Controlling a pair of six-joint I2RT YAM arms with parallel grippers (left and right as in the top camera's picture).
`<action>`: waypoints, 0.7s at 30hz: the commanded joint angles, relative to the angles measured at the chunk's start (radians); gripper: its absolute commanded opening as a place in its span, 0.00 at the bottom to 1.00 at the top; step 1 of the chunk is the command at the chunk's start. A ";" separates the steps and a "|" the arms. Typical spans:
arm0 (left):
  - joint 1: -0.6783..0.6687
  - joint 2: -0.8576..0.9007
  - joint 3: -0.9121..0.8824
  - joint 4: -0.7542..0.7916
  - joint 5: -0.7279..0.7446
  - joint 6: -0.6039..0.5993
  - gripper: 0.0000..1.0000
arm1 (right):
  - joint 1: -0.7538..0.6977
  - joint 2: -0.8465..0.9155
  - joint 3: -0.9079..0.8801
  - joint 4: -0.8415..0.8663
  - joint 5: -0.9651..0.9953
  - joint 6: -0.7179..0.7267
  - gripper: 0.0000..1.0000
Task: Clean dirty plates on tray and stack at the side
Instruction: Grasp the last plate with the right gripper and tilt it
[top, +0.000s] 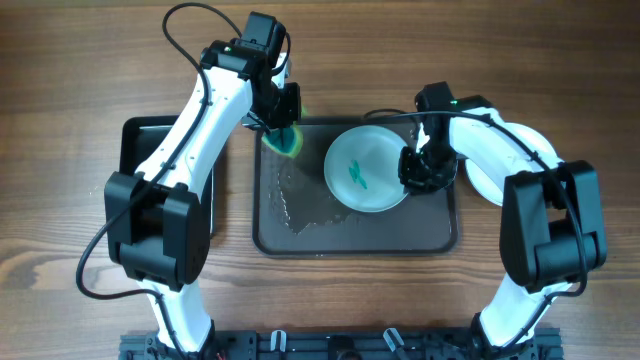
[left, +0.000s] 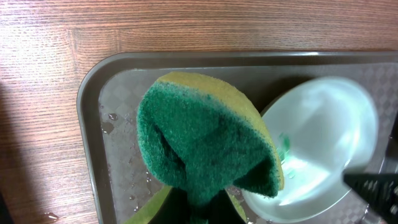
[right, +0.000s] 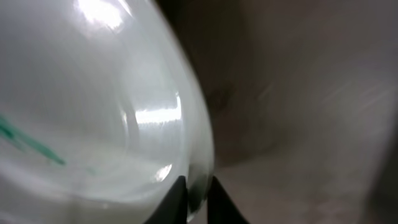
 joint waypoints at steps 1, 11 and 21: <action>-0.003 -0.011 -0.005 0.003 -0.013 -0.009 0.04 | 0.002 -0.017 0.002 -0.029 -0.051 -0.127 0.27; -0.003 -0.011 -0.005 0.003 -0.013 -0.009 0.04 | 0.002 0.010 -0.001 0.380 0.114 -0.362 0.49; -0.003 -0.011 -0.005 0.003 -0.013 -0.009 0.04 | 0.013 0.082 -0.002 0.282 -0.164 -0.006 0.04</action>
